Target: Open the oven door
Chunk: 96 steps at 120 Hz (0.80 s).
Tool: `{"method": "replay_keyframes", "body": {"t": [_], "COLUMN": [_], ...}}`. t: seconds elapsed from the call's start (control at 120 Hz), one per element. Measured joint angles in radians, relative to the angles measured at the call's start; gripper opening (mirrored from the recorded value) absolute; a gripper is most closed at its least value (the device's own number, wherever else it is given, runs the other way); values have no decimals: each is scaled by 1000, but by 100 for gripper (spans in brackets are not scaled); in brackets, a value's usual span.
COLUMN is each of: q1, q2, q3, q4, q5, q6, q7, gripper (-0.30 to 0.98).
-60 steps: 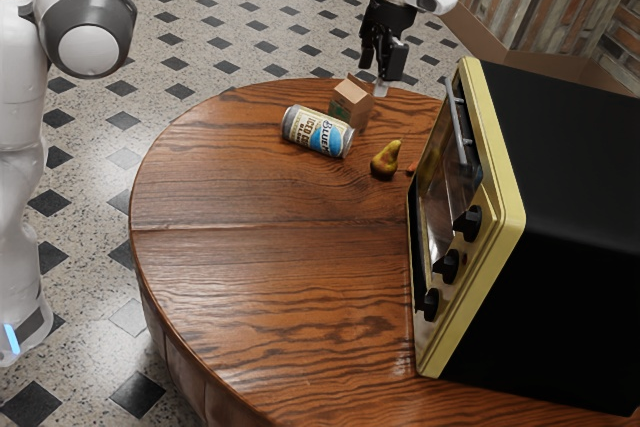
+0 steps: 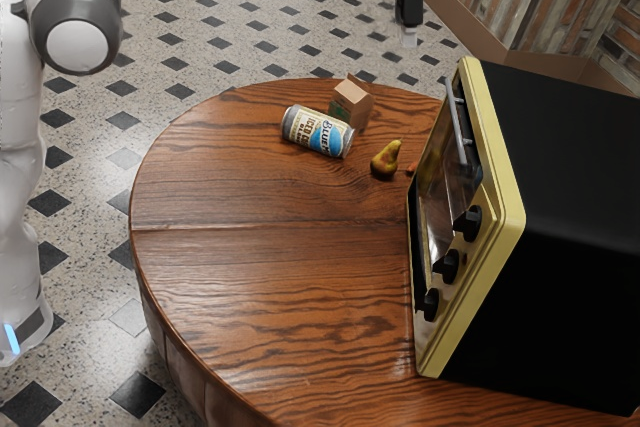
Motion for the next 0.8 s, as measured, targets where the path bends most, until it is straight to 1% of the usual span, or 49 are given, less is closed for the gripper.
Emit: {"method": "replay_keyframes", "body": {"t": [0.067,0.108,0.183,0.275,0.317,0.417,0.475,0.517,0.533,0.575,0.608,0.692,0.75,0.8], "q1": [-5,-17,-49,-72,-84,-68,-76,-79,-74,-66,-70,-68,-64,-62], "q2": [20,14,6,-44,-55,-61,-76,-104,-135,-226,-272,-405,-446,-442], "q3": [-25,-53,-154,-277,-307,-407,-443,-460,-467,-478,-481,-468,-453,-435], "q4": [2,1,-21,-52,-58,-67,-82,-109,-151,-296,-390,-651,-730,-755], "q5": [-15,14,121,261,306,423,473,496,504,516,523,535,538,522], "q6": [32,46,66,62,60,56,47,48,57,110,161,329,438,531], "q7": [54,85,136,191,214,276,305,325,332,350,363,394,413,434], "gripper": [68,69,69,68,68,69,68,68,68,68,69,69,69,69]}}
